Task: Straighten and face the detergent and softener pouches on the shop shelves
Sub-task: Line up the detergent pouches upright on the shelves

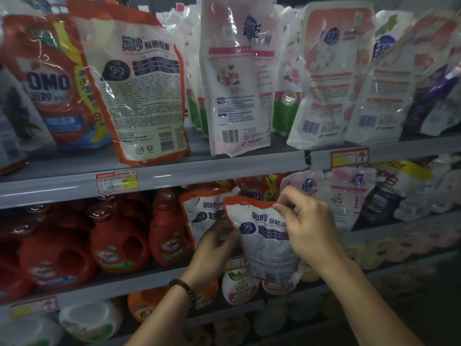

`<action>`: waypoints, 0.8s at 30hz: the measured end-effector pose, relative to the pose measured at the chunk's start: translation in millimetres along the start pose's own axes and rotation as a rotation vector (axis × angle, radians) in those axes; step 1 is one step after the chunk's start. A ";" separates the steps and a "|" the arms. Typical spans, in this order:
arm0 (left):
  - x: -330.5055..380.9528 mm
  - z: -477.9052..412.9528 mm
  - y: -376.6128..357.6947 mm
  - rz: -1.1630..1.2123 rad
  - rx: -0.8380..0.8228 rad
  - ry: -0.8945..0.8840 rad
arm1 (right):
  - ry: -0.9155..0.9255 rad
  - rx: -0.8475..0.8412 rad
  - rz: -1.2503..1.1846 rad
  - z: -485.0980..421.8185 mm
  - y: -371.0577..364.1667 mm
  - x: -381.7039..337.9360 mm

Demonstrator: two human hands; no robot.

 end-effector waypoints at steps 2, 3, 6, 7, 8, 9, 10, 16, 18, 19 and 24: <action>0.2 2.7 13.2 0.027 0.031 0.020 | 0.010 -0.004 -0.019 -3.8 6.3 -15.8; 1.4 4.7 19.9 0.034 0.034 0.023 | 0.014 -0.008 -0.027 -5.9 8.2 -23.6; 10.1 14.4 38.9 0.064 0.025 -0.007 | 0.035 -0.019 -0.036 -10.0 10.2 -48.7; 12.8 17.5 45.9 0.088 0.030 -0.013 | 0.040 -0.022 -0.041 -11.2 10.2 -57.3; 15.0 20.6 53.1 0.115 0.039 -0.012 | 0.040 -0.027 -0.055 -12.5 9.9 -65.2; 17.3 23.6 61.1 0.143 0.053 -0.008 | 0.038 -0.031 -0.073 -13.9 9.3 -72.8; 20.6 26.8 69.0 0.168 0.070 -0.007 | 0.039 -0.033 -0.092 -15.7 8.8 -80.9; 60.0 41.6 124.6 0.208 0.206 -0.105 | 0.068 -0.028 -0.213 -32.1 4.1 -134.6; 72.8 44.2 141.7 0.215 0.259 -0.145 | 0.064 -0.029 -0.248 -39.0 -0.1 -149.3; 78.0 45.0 149.8 0.216 0.280 -0.165 | 0.067 -0.026 -0.270 -43.0 -2.3 -156.6; 100.2 45.4 189.2 0.135 0.391 -0.272 | 0.116 -0.013 -0.333 -63.7 -12.6 -194.1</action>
Point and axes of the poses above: each hand's wrist, its own z-axis away from the middle knuckle, its own y-axis out of the back of the hand, x = y × z, the point moved 4 cm from there along -z, towards the middle knuckle, and after that the axes turned 10 degrees about x, right-handed, at the moved point
